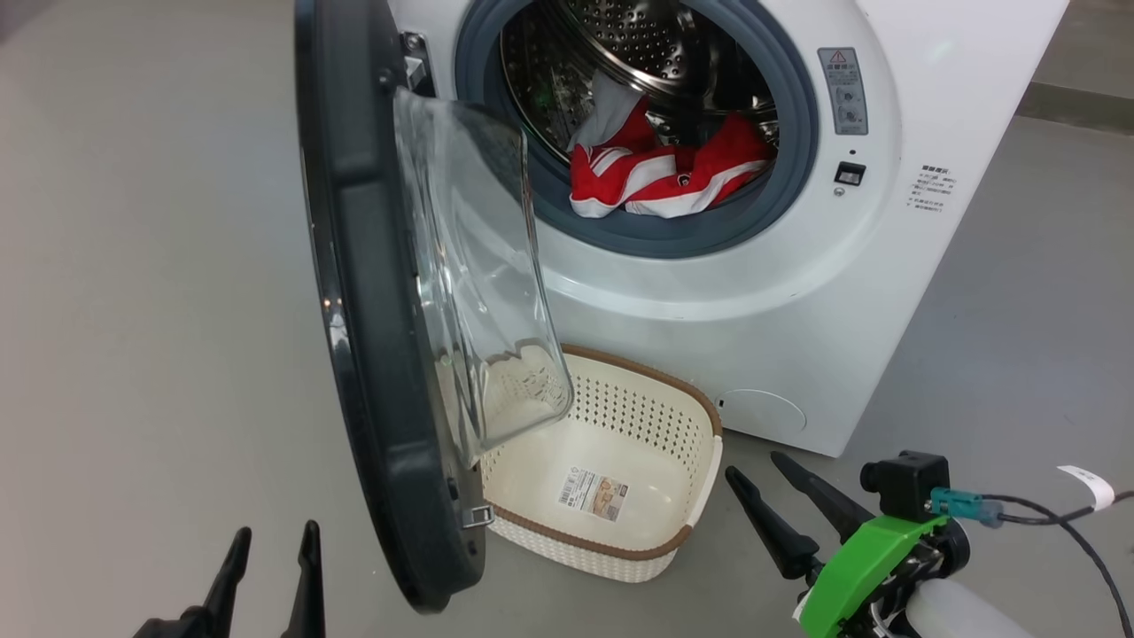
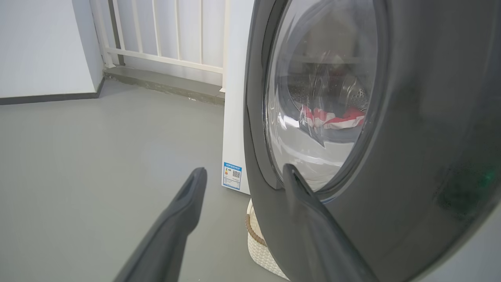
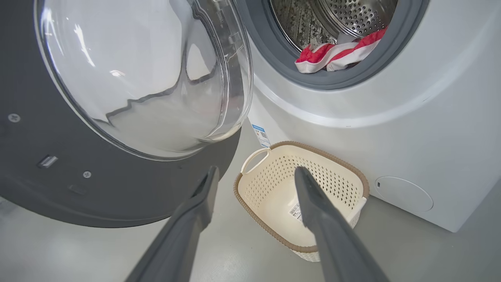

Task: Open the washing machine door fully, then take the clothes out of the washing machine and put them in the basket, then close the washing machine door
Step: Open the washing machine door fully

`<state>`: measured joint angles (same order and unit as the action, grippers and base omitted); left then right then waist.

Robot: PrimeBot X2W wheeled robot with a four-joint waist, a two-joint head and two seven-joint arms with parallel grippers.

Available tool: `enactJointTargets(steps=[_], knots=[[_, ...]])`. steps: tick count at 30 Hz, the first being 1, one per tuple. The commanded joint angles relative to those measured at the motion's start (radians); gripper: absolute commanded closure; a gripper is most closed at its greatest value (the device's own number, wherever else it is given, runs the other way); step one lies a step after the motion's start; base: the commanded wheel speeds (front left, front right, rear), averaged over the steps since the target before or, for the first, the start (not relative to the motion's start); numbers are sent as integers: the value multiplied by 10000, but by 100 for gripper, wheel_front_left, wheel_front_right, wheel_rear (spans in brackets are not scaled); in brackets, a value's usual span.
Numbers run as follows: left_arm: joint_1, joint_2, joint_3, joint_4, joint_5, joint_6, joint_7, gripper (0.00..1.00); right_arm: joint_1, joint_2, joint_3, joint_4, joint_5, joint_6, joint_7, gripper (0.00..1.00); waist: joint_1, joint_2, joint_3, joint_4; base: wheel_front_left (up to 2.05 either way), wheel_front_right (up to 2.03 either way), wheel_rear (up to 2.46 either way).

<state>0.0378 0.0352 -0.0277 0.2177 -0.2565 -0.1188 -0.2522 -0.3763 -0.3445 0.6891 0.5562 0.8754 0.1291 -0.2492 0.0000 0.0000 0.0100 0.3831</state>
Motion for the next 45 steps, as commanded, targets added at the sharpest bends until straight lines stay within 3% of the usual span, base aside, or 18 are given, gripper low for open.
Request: enactJointTargets(steps=[1,10,20,45], knots=[[-164,150,358,-211,121,-44,-95,0,459,159,-359,-336,-553,16,-123,0,0,0,-7,0,0,0,0],[-236,150,329,-241,97,-59,-95,0,1251,947,-2460,-1294,-3125,16,-124,0,0,0,86,34,0,0,0],[-293,150,307,-414,125,-68,-95,0,1794,1560,-3806,-2281,-4656,16,-125,0,0,0,120,88,0,0,0],[-314,150,172,-328,-7,39,-95,0,2234,1831,-4549,-2032,-5346,16,-126,0,0,0,66,115,0,0,0]])
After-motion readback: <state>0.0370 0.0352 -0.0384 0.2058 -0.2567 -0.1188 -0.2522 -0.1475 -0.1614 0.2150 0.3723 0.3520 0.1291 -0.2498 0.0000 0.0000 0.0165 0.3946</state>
